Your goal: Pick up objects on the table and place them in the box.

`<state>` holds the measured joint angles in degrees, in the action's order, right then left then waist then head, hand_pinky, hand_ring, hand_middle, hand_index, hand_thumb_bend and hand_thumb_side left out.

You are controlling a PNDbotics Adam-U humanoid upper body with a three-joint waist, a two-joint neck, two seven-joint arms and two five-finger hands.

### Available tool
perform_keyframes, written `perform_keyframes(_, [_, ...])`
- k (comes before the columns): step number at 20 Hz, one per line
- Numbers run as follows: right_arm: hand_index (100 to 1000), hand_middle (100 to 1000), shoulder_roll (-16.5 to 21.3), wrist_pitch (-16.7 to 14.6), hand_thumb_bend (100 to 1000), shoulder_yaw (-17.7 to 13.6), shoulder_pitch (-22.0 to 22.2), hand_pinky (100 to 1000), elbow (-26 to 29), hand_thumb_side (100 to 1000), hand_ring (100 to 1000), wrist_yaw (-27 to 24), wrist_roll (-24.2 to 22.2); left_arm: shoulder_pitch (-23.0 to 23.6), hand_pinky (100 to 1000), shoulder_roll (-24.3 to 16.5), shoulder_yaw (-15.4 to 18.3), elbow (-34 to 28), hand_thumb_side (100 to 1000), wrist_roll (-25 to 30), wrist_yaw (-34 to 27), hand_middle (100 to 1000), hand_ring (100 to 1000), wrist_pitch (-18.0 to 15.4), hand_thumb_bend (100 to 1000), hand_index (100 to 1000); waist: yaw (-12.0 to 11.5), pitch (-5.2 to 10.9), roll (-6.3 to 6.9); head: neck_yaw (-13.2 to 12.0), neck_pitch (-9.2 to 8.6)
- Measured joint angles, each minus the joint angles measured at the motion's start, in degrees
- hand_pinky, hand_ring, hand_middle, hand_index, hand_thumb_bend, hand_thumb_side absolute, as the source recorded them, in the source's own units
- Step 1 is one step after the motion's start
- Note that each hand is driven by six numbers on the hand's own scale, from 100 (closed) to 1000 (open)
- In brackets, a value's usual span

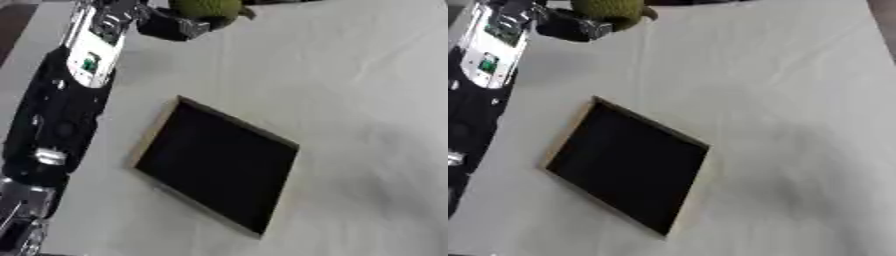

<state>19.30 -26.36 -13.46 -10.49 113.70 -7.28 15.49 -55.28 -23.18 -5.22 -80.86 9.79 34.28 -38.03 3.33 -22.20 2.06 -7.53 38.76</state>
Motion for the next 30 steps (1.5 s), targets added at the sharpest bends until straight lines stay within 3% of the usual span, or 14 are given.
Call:
perform_keyframes(3, [727, 559, 0.45, -0.05, 100, -0.33, 0.47, 736, 0.0, 625, 717, 0.31, 0.49, 2.29, 458, 0.0, -2.33, -2.29, 100, 2.57, -4.13, 492, 432, -0.67, 153, 562, -0.91, 0.55, 0.15, 1.18, 0.49])
perform_keyframes(7, [727, 559, 0.54, -0.05, 100, -0.44, 0.65, 736, 0.0, 625, 717, 0.66, 0.93, 3.82, 458, 0.01, -3.53, -4.35, 100, 6.04, -8.66, 492, 432, -0.29, 153, 562, -1.29, 0.74, 0.29, 2.08, 0.61])
perform_keyframes(9, [727, 560, 0.61, -0.05, 100, -0.56, 0.77, 735, 0.0, 626, 717, 0.69, 1.02, 4.02, 450, 0.04, -3.78, -4.86, 100, 7.08, -10.11, 493, 409, 0.15, 100, 544, -1.51, 0.81, 0.29, 2.43, 0.76])
perform_keyframes(13, [727, 560, 0.61, 0.15, 100, -0.72, 0.98, 736, 0.0, 626, 717, 0.86, 1.31, 8.27, 451, 0.1, -5.37, -6.87, 100, 7.63, -13.19, 495, 410, 0.89, 100, 545, -2.49, 1.44, 0.12, 3.77, 1.06])
perform_keyframes(16, [728, 560, 0.61, 0.19, 100, -0.83, 1.01, 736, 0.0, 626, 718, 1.03, 1.47, 10.79, 451, -0.48, -6.49, -8.58, 136, 8.61, -15.79, 496, 408, 0.81, 100, 544, -2.58, 1.45, 0.09, 4.26, 1.51])
perform_keyframes(21, [728, 560, 0.61, 0.33, 100, -0.98, 1.0, 736, 0.0, 625, 719, 1.1, 1.62, 14.78, 460, -2.04, -8.08, -9.22, 431, 11.8, -19.92, 518, 398, -0.03, 100, 548, -2.62, 1.45, 0.04, 4.8, 1.55])
perform_keyframes(30, [728, 560, 0.61, 0.34, 100, -0.99, 0.95, 736, 0.0, 625, 719, 1.1, 1.62, 19.01, 472, -1.01, -9.54, -6.96, 414, 18.26, -26.46, 529, 403, 2.6, 100, 554, -2.64, 1.42, -0.31, 5.35, 1.67])
